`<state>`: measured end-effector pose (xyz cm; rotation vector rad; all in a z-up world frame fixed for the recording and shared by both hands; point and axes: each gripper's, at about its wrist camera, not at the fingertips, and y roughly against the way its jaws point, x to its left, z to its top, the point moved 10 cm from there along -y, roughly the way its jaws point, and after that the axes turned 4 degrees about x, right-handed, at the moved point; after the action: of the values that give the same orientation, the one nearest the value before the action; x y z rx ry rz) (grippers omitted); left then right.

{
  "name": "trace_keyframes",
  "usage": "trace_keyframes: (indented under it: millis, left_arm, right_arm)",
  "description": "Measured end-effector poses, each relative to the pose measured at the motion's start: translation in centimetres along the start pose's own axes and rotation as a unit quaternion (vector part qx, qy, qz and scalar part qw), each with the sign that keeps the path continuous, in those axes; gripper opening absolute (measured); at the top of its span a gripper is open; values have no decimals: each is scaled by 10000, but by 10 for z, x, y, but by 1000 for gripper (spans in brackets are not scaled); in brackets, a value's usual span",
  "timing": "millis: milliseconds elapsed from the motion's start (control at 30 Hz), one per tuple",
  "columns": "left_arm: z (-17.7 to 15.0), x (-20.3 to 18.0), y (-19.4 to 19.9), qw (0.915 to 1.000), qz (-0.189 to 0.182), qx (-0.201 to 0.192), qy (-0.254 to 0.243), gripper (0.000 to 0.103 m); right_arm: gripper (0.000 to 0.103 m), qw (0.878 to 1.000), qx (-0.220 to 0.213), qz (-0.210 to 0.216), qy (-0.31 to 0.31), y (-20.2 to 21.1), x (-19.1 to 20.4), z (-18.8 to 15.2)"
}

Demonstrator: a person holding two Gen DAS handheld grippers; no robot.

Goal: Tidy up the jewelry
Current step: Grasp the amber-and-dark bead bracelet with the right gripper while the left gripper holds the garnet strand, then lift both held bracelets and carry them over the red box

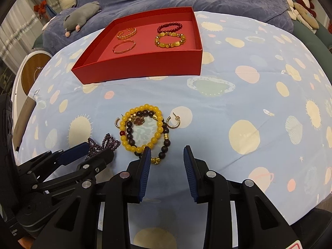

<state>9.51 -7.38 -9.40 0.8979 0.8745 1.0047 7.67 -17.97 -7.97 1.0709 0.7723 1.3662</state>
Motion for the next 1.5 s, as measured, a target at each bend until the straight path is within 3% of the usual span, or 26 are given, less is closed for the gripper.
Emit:
trace_keyframes:
  millis: [100, 167, 467, 633, 967, 1267, 1500]
  left_arm:
    - [2, 1, 1, 10000, -64, 2, -40, 20]
    - [5, 3, 5, 9999, -5, -65, -98, 15]
    - [5, 28, 9, 9997, 133, -65, 186, 15]
    - [5, 29, 7, 9996, 141, -63, 219, 15]
    - [5, 30, 4, 9996, 89, -48, 268, 16]
    - [7, 31, 2, 9996, 60, -44, 285, 16]
    - [10, 33, 6, 9994, 1, -17, 332, 14]
  right_arm:
    - [33, 10000, 5, 22, -6, -2, 1, 2]
    - [33, 10000, -3, 44, -7, -3, 2, 4]
    - [28, 9999, 13, 160, 29, -10, 13, 12]
    - [15, 9997, 87, 224, 69, -14, 19, 11]
    - [14, 9989, 217, 361, -180, -28, 16, 10]
    - [14, 9995, 174, 239, -104, -35, 16, 18]
    - [7, 9996, 51, 247, -137, -26, 13, 24]
